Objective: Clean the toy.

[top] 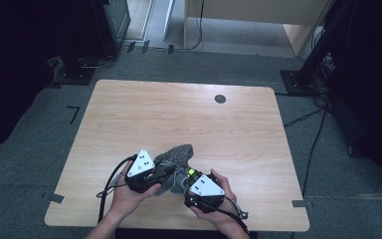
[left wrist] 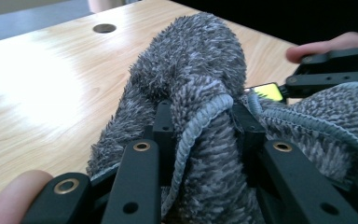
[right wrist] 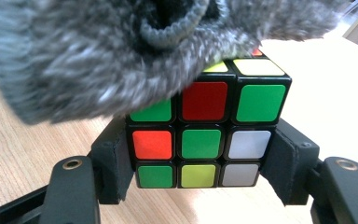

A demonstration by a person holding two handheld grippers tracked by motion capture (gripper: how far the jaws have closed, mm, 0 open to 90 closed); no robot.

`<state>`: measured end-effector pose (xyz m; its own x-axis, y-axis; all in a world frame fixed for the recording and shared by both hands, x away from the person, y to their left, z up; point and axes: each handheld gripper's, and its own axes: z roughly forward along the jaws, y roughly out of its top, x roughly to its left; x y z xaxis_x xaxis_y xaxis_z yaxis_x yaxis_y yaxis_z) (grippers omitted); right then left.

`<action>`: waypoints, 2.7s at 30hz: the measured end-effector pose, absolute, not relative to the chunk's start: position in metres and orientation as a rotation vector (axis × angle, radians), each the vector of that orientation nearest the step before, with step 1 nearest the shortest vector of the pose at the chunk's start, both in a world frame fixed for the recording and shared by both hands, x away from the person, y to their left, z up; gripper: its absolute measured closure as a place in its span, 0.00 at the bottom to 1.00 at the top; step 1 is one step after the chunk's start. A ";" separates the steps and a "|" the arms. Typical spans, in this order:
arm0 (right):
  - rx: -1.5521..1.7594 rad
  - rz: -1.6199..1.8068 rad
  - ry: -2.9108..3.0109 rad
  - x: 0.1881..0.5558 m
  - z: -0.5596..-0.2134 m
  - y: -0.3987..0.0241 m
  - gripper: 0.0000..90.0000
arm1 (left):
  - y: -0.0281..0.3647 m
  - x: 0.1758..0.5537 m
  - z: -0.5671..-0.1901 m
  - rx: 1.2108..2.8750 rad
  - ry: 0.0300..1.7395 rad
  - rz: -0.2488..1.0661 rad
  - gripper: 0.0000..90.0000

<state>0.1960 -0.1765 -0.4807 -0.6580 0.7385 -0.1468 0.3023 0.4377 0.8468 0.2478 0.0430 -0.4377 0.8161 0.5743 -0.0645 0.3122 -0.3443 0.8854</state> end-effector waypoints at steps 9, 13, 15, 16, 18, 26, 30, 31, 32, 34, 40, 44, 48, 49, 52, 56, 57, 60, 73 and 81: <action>0.839 1.108 2.169 0.194 -0.482 -0.175 0.38 | 0.023 0.228 -0.433 1.991 0.489 0.390 0.77; 0.822 1.115 2.152 0.192 -0.480 -0.176 0.38 | 0.037 0.242 -0.435 1.963 0.584 0.356 0.77; 0.820 1.124 2.139 0.192 -0.479 -0.176 0.38 | 0.043 0.245 -0.437 1.944 0.627 0.344 0.77; 0.820 1.124 2.139 0.192 -0.479 -0.176 0.38 | 0.043 0.245 -0.437 1.936 0.627 0.336 0.77; 0.823 1.123 2.142 0.192 -0.479 -0.174 0.38 | 0.040 0.241 -0.436 1.935 0.601 0.343 0.77; 0.834 1.109 2.145 0.192 -0.480 -0.174 0.38 | 0.033 0.237 -0.435 1.970 0.589 0.395 0.77; 0.845 1.120 2.137 0.192 -0.479 -0.177 0.38 | 0.044 0.246 -0.438 1.947 0.663 0.372 0.77; 0.845 1.120 2.137 0.192 -0.479 -0.177 0.38 | 0.043 0.245 -0.437 1.940 0.655 0.368 0.77; 0.845 1.125 2.135 0.193 -0.478 -0.177 0.38 | 0.041 0.242 -0.435 1.933 0.640 0.365 0.77; 0.849 1.133 2.134 0.194 -0.479 -0.177 0.38 | 0.033 0.235 -0.432 1.939 0.577 0.357 0.77; 0.852 1.110 2.143 0.195 -0.481 -0.177 0.38 | 0.027 0.232 -0.433 1.984 0.589 0.421 0.76; 0.856 1.122 2.138 0.194 -0.480 -0.178 0.38 | 0.036 0.241 -0.434 1.959 0.663 0.399 0.77; 0.856 1.120 2.145 0.195 -0.481 -0.177 0.38 | 0.025 0.230 -0.432 1.967 0.591 0.382 0.76; 0.859 1.114 2.146 0.195 -0.482 -0.177 0.38 | 0.020 0.227 -0.431 1.983 0.574 0.408 0.76; 0.857 1.103 2.151 0.195 -0.483 -0.176 0.38 | 0.019 0.228 -0.432 1.990 0.588 0.419 0.76; 0.856 1.110 2.146 0.195 -0.482 -0.177 0.38 | 0.031 0.239 -0.435 1.981 0.700 0.424 0.76; 0.857 1.115 2.144 0.195 -0.481 -0.177 0.38 | 0.034 0.241 -0.435 1.976 0.714 0.417 0.76; 0.856 1.120 2.145 0.195 -0.481 -0.177 0.38 | 0.032 0.237 -0.432 1.952 0.682 0.375 0.76; 0.849 1.129 2.130 0.194 -0.478 -0.182 0.38 | 0.054 0.257 -0.437 1.888 0.758 0.231 0.78; 0.837 1.350 2.059 0.191 -0.465 -0.199 0.38 | 0.082 0.278 -0.451 1.652 0.698 -0.137 0.80</action>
